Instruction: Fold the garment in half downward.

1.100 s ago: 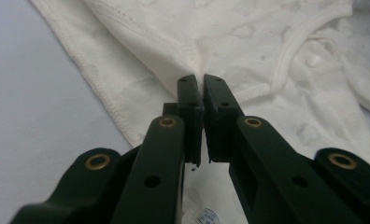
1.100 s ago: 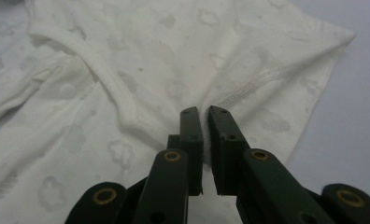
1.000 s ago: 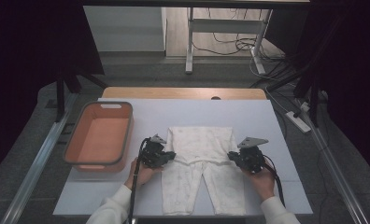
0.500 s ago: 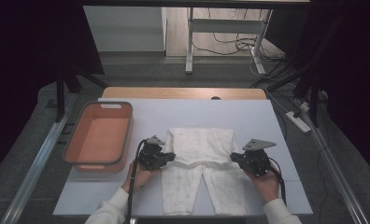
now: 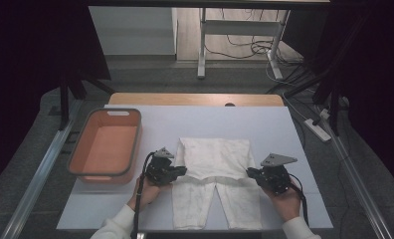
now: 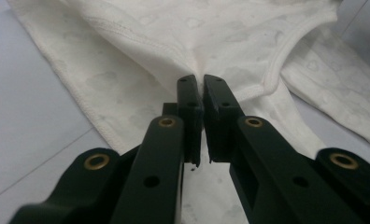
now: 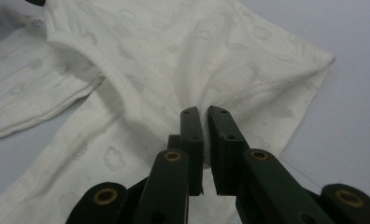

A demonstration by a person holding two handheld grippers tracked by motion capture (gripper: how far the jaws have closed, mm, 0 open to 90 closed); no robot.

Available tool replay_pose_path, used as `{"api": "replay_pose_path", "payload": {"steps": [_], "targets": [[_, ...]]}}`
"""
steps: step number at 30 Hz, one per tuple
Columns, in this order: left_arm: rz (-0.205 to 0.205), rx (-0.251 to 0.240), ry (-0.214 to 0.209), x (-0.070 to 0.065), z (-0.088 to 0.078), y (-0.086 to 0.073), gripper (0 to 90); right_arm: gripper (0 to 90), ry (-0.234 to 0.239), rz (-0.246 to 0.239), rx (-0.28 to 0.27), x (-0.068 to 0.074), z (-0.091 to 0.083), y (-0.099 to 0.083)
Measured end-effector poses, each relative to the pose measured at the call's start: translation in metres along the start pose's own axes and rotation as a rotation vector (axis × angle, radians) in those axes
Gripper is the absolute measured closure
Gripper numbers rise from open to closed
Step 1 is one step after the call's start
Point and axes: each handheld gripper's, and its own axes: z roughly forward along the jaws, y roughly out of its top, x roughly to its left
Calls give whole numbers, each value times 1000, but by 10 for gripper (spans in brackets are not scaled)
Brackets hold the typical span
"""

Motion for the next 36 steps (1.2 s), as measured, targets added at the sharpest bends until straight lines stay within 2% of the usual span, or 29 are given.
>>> {"api": "replay_pose_path", "payload": {"steps": [12,24,36], "targets": [[8,-1,-18,-8,-4,-5,848,845,13,3,-7,6,-7,-8],[2,7,-23,-11,-2,-10,848,845,21,-8,3,12,-9,-13],[7,3,-36,-17,-8,-17,848,845,33,-18,14,18,-13,-20]]}}
